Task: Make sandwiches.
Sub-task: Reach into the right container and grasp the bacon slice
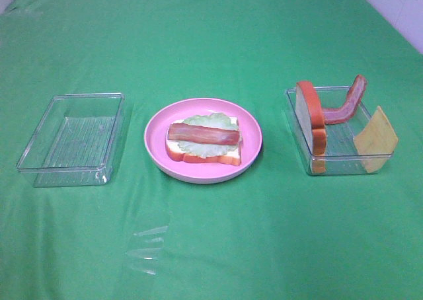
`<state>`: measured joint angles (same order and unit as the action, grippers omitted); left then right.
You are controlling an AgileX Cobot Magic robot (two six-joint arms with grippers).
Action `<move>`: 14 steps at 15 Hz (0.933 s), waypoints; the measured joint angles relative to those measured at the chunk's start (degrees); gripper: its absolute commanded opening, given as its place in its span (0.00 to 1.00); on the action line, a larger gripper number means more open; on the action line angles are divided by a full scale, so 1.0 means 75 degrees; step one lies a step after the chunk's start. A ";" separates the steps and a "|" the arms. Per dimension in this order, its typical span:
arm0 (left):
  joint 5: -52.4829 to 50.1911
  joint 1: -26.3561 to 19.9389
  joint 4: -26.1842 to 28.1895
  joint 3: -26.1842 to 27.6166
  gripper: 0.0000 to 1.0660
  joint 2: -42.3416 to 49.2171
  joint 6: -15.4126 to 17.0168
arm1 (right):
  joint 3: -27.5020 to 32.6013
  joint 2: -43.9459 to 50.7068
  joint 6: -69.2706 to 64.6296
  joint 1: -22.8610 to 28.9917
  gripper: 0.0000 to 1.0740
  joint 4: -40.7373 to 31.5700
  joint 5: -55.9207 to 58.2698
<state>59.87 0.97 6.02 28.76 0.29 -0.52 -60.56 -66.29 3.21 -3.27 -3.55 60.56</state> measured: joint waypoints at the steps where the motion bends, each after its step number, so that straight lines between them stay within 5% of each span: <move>1: 0.0000 0.0000 0.0000 0.0000 0.94 0.0000 0.0000 | -0.0283 -0.0374 0.0008 0.0000 0.92 0.0000 0.0000; 14: -0.0008 0.0000 0.0000 0.0000 0.94 0.0000 0.0000 | -0.7273 -0.7517 0.0718 0.0000 0.89 -0.0390 0.1154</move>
<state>59.82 0.97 6.02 28.76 0.29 -0.52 -115.11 -122.67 8.59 -3.27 -6.47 69.21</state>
